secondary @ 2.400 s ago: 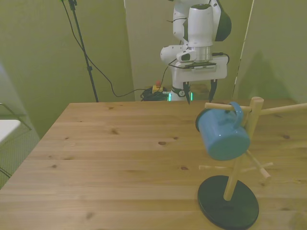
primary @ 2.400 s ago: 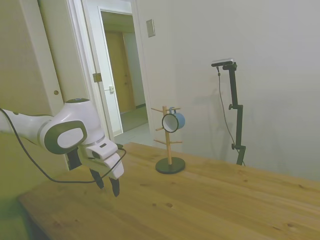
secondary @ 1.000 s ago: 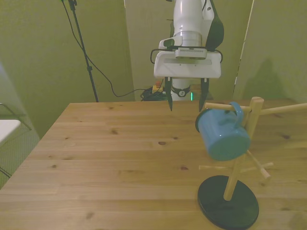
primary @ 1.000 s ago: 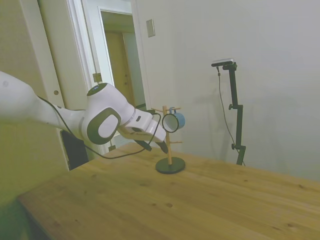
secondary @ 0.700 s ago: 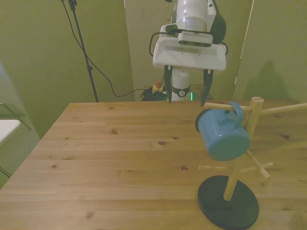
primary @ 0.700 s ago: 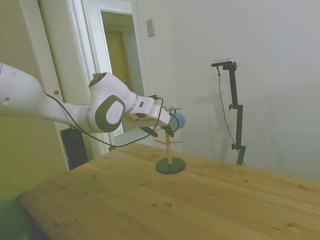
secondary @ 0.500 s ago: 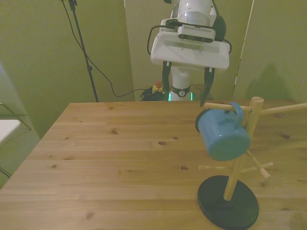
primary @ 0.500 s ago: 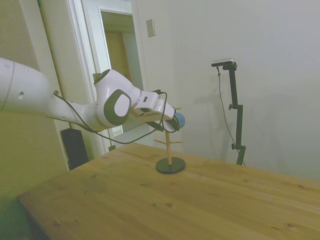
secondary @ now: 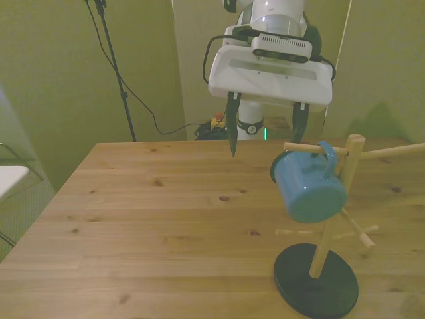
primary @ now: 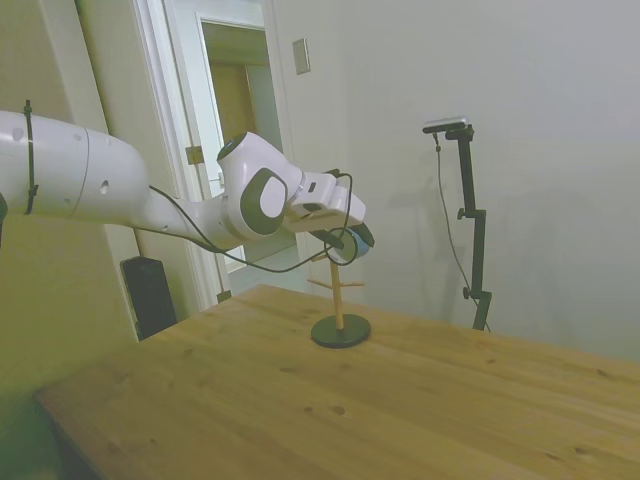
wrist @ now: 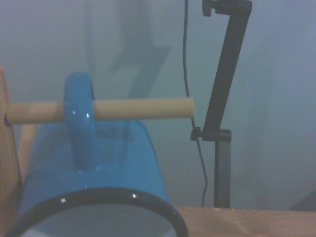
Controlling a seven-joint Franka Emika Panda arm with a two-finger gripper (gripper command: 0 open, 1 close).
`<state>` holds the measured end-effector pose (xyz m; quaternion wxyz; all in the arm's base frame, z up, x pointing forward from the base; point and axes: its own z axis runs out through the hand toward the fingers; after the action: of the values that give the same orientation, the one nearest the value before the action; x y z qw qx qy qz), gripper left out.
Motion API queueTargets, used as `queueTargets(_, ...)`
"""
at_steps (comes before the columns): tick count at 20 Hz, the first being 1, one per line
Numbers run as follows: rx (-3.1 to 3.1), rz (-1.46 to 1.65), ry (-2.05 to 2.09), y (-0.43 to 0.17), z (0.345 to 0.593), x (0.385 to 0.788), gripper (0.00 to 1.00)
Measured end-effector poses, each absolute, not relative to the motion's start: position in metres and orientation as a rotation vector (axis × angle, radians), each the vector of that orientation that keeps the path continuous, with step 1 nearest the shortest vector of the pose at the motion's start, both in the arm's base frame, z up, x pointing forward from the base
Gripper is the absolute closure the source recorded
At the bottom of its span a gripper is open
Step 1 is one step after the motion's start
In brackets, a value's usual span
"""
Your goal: Unload the mug
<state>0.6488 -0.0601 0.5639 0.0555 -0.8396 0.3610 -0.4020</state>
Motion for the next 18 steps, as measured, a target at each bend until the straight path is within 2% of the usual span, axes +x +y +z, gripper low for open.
queueTargets(11, -2.578, -1.179, 1.123, -0.057, 0.56, 0.698, 0.0)
queueTargets(12, -2.579, -1.176, 1.131, -0.057, 0.56, 0.702, 1.0)
queueTargets(18, -2.59, -1.152, 1.138, -0.055, 0.56, 0.72, 1.0)
